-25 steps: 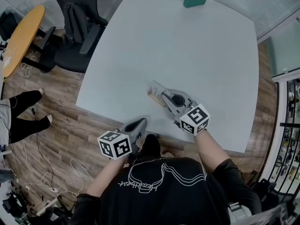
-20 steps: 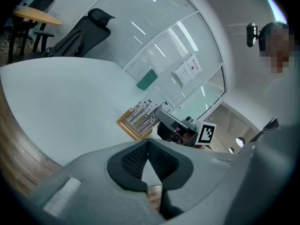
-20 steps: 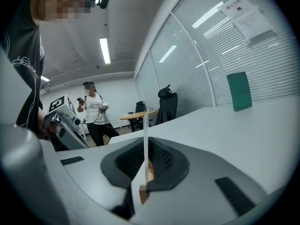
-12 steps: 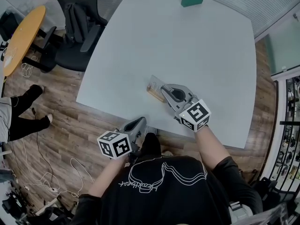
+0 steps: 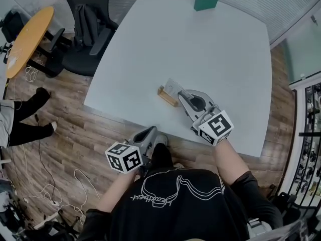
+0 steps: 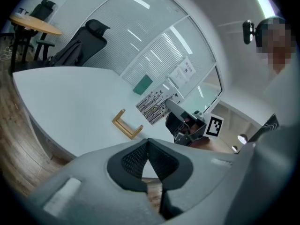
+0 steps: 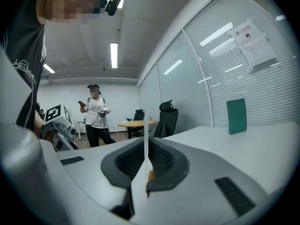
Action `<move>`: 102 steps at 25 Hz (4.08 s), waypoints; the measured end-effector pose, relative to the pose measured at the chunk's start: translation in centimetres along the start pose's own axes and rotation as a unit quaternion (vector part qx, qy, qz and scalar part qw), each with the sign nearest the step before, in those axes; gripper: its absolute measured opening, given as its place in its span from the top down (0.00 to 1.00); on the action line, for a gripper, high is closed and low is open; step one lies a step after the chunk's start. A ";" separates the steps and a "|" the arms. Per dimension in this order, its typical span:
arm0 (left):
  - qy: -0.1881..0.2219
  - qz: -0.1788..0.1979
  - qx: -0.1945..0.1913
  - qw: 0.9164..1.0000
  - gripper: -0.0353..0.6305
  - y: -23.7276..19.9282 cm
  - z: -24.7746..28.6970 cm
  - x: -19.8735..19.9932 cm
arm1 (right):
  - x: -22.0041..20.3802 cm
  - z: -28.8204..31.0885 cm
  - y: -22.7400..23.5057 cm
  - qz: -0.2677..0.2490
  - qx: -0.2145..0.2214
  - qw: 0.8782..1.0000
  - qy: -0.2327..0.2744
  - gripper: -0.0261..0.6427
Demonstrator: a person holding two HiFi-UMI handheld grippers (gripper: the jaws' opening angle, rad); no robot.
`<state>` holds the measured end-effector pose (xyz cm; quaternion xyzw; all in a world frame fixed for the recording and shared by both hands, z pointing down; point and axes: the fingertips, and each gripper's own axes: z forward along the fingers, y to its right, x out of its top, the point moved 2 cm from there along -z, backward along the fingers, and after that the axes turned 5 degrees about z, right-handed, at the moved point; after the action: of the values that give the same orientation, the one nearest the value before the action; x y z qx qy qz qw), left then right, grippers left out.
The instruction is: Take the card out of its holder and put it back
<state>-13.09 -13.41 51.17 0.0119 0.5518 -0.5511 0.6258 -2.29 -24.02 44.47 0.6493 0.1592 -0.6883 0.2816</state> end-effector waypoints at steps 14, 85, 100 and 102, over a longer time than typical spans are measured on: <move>0.046 0.104 -0.012 0.993 0.93 9.3 -2.7 1.0 | 2.0 -9.9 -6.0 0.092 0.010 0.996 0.005 0.93; 0.026 0.094 -0.017 0.995 0.93 3.6 0.4 6.4 | 0.4 -0.8 1.8 0.081 -0.015 0.995 -0.048 0.93; 0.008 0.060 0.004 0.998 0.93 -1.2 1.4 5.9 | -2.6 3.8 3.5 0.060 -0.002 0.995 -0.074 0.93; 0.004 0.056 0.007 0.998 0.93 -1.8 1.5 5.5 | -3.1 4.1 3.5 0.066 -0.001 0.995 -0.073 0.93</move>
<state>-14.55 -18.82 48.96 0.0491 0.5492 -0.5187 0.6534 -3.51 -28.62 48.42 0.6065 0.0956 -0.7133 0.3379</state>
